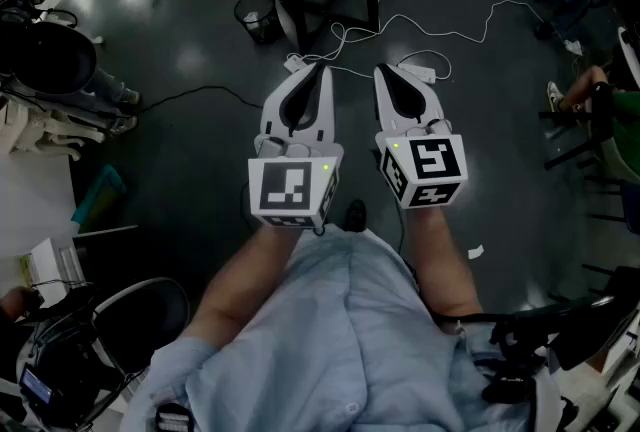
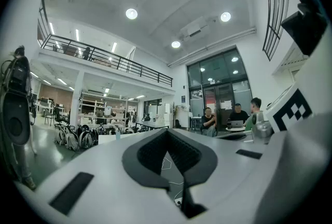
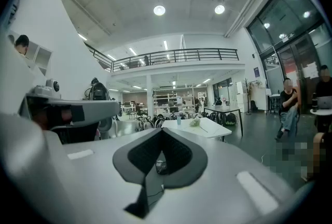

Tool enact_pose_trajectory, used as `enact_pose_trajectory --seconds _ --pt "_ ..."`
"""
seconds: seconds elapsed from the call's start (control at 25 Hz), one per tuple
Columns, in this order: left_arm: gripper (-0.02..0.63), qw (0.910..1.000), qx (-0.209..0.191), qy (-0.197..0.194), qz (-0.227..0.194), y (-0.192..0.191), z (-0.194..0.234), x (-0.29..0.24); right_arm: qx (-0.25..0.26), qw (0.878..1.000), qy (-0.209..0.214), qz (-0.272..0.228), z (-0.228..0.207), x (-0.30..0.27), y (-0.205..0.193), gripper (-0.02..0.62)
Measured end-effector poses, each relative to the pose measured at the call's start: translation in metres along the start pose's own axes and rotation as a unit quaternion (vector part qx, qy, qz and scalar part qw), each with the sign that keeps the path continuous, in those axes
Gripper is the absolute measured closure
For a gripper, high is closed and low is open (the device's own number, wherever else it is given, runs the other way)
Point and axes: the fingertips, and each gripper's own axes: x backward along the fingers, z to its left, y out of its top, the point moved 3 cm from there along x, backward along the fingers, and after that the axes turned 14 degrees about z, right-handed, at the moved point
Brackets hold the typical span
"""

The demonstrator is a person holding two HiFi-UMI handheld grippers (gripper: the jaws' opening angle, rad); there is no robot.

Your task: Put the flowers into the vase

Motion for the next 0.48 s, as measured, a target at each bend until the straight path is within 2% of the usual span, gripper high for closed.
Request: enact_pose_trajectory --seconds 0.48 --pt "0.601 1.0000 -0.007 0.002 -0.002 0.000 -0.027 -0.014 -0.007 1.000 0.009 -0.005 -0.026 0.008 -0.007 0.594"
